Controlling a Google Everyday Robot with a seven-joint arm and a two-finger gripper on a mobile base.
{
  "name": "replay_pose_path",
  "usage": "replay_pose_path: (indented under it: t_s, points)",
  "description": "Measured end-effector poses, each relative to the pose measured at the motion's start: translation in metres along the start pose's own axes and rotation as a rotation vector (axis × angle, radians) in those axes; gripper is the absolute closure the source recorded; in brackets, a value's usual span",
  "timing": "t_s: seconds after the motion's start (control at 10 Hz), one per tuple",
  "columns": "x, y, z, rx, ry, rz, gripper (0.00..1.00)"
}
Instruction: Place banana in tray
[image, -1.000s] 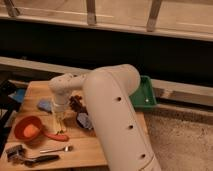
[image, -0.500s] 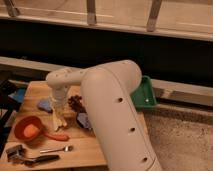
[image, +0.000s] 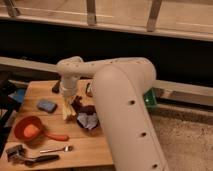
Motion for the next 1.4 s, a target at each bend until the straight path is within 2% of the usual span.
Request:
replay_pose_path:
  t_s: [0.1, 0.2, 0.3, 0.5, 0.6, 0.8, 0.9, 1.0, 1.4]
  points:
    - [0.006, -0.019, -0.01, -0.029, -0.021, 0.03, 1.0]
    - [0.018, -0.054, -0.028, -0.073, -0.06, 0.081, 1.0]
    - [0.021, -0.072, -0.04, -0.097, -0.084, 0.104, 1.0]
    - [0.019, -0.104, -0.066, -0.138, -0.135, 0.145, 1.0]
    - [0.013, -0.121, -0.088, -0.157, -0.171, 0.17, 1.0]
    - [0.011, -0.144, -0.115, -0.156, -0.203, 0.207, 1.0]
    - [0.021, -0.175, -0.138, -0.144, -0.229, 0.275, 1.0]
    - [0.033, -0.19, -0.148, -0.138, -0.242, 0.322, 1.0]
    - [0.035, -0.192, -0.149, -0.137, -0.245, 0.329, 1.0]
